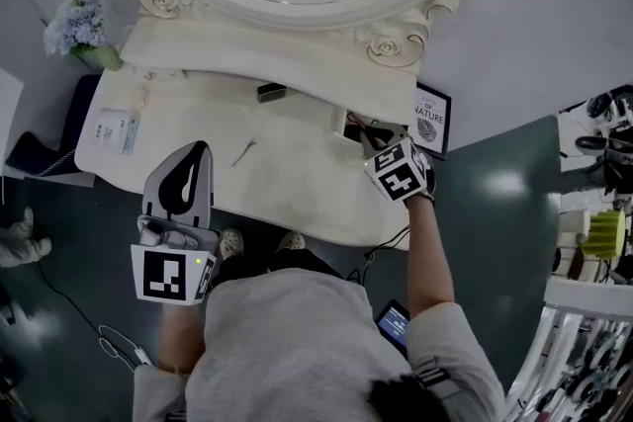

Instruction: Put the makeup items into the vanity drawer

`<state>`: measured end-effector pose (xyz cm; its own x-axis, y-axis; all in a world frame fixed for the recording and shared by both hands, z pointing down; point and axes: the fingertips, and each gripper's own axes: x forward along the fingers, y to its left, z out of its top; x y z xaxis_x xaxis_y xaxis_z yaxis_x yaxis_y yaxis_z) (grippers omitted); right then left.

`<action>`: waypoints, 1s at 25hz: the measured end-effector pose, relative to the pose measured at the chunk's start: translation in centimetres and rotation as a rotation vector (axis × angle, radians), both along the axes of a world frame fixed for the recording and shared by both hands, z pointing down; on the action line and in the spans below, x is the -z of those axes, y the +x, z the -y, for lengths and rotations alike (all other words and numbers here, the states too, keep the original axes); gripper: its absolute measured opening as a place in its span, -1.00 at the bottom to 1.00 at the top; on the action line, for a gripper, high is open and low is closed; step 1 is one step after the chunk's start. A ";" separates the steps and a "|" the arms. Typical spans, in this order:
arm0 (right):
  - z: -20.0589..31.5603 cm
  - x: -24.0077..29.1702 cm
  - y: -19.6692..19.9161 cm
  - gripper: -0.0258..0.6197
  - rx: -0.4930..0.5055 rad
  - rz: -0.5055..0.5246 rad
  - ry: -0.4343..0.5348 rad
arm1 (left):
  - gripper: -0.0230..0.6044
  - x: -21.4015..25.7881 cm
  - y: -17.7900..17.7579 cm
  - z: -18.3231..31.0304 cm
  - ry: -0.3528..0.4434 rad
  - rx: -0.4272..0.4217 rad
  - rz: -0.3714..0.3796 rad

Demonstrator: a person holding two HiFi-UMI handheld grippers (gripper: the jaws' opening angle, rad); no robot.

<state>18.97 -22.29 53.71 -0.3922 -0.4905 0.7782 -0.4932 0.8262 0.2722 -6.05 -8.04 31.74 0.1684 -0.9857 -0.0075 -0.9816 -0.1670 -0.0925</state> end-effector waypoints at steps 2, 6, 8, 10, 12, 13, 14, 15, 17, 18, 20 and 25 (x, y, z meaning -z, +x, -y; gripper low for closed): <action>-1.1 1.4 -1.0 -0.83 -0.059 0.121 -0.002 | -0.88 0.3 -0.4 0.0 0.008 -0.016 0.000; -2.9 3.9 -2.7 -0.84 -0.121 0.274 0.054 | -0.88 0.9 -0.8 0.2 0.022 -0.054 -0.001; -3.8 5.1 -3.5 -0.84 -0.141 0.339 0.077 | -0.88 1.0 -0.9 0.3 0.023 -0.073 -0.003; -4.7 6.4 -4.2 -0.84 -0.169 0.409 0.093 | -0.88 1.0 -0.9 0.4 0.025 -0.093 -0.006; -5.4 7.7 -4.7 -0.84 -0.199 0.472 0.114 | -0.88 1.1 -0.9 0.5 0.028 -0.115 -0.008; -5.7 8.3 -4.8 -0.84 -0.212 0.500 0.125 | -0.88 1.2 -0.8 0.5 0.031 -0.127 -0.009; -6.1 8.9 -5.0 -0.84 -0.221 0.524 0.136 | -0.88 1.3 -0.7 0.6 0.034 -0.139 -0.009; -6.5 9.4 -5.2 -0.84 -0.227 0.544 0.147 | -0.88 1.4 -0.7 0.6 0.035 -0.150 -0.009; -7.2 10.3 -5.5 -0.84 -0.236 0.571 0.171 | -0.88 1.5 -0.6 0.7 0.038 -0.171 -0.008; -7.6 10.7 -5.6 -0.84 -0.239 0.581 0.183 | -0.88 1.6 -0.6 0.8 0.041 -0.182 -0.008; -8.2 11.6 -5.9 -0.84 -0.248 0.607 0.205 | -0.88 1.9 -0.5 0.8 0.048 -0.204 -0.009; -9.8 14.0 -6.2 -0.84 -0.279 0.675 0.264 | -0.88 2.1 -0.2 0.7 0.057 -0.257 -0.006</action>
